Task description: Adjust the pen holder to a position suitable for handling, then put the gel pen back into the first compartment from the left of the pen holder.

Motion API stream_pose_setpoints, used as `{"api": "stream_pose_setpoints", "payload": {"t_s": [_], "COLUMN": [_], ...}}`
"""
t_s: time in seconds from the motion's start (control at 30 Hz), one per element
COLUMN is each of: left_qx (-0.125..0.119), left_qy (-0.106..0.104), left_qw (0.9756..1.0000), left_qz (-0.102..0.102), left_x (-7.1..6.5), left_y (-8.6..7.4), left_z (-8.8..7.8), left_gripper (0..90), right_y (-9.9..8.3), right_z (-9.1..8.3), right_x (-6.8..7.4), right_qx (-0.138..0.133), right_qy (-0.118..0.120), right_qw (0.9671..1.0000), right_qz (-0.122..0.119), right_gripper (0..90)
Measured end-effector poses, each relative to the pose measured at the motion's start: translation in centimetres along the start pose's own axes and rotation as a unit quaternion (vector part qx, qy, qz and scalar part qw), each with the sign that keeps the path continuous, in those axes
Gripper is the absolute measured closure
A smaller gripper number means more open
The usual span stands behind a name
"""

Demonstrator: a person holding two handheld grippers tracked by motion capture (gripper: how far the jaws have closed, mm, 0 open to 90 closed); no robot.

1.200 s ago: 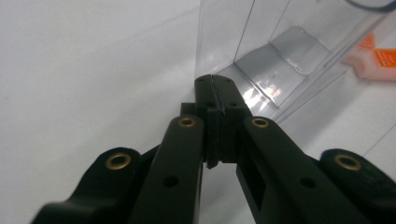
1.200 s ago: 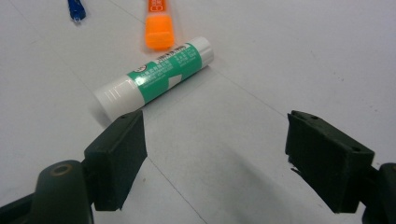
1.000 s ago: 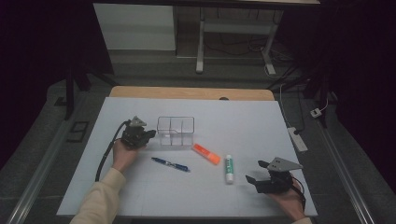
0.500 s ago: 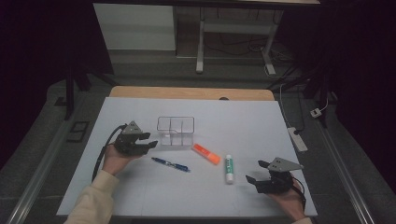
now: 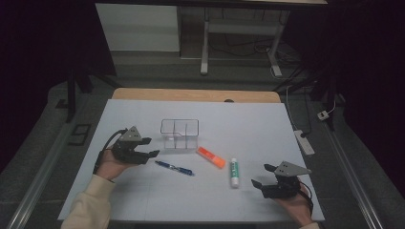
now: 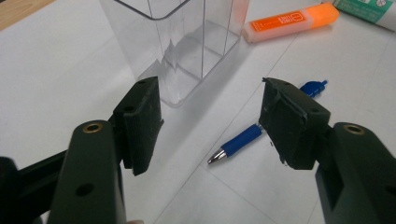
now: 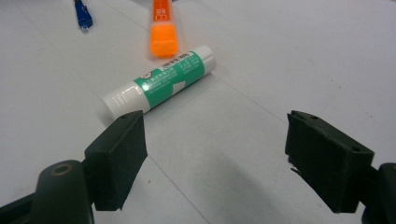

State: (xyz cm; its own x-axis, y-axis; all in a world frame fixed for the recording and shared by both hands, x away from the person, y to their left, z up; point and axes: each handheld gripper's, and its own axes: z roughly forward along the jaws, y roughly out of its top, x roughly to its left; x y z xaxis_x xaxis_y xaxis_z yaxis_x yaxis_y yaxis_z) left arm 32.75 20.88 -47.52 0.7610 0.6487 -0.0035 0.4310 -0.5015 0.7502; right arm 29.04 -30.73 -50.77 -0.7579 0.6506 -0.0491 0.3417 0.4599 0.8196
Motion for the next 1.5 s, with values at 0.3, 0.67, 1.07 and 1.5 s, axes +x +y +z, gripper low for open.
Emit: {"api": "stream_pose_setpoints", "payload": {"t_s": [0.3, 0.67, 1.07, 1.5], "left_qx": [0.007, 0.042, 0.063, 0.093], "left_qy": [-0.012, -0.028, -0.050, -0.056], "left_qw": [0.9998, 0.9967, 0.9902, 0.9835], "left_qz": [0.015, 0.064, 0.114, 0.145], "left_x": [0.0, -0.7, -1.2, -1.9], "left_y": [0.0, 0.3, 0.1, 0.6], "left_z": [-0.5, -0.2, 0.0, 1.7], "left_gripper": [36.0, 36.6, 35.3, 33.0], "right_y": [0.0, 0.0, 0.0, 0.2], "right_z": [0.0, 0.1, -0.1, -0.5], "right_x": [0.1, 0.1, 0.2, 0.6], "right_qx": [0.001, 0.002, -0.003, -0.010], "right_qy": [-0.003, 0.007, 0.008, 0.009], "right_qw": [1.0000, 1.0000, 1.0000, 0.9999], "right_qz": [0.000, -0.002, -0.004, -0.006], "right_gripper": [19.8, 19.7, 19.7, 19.7]}}
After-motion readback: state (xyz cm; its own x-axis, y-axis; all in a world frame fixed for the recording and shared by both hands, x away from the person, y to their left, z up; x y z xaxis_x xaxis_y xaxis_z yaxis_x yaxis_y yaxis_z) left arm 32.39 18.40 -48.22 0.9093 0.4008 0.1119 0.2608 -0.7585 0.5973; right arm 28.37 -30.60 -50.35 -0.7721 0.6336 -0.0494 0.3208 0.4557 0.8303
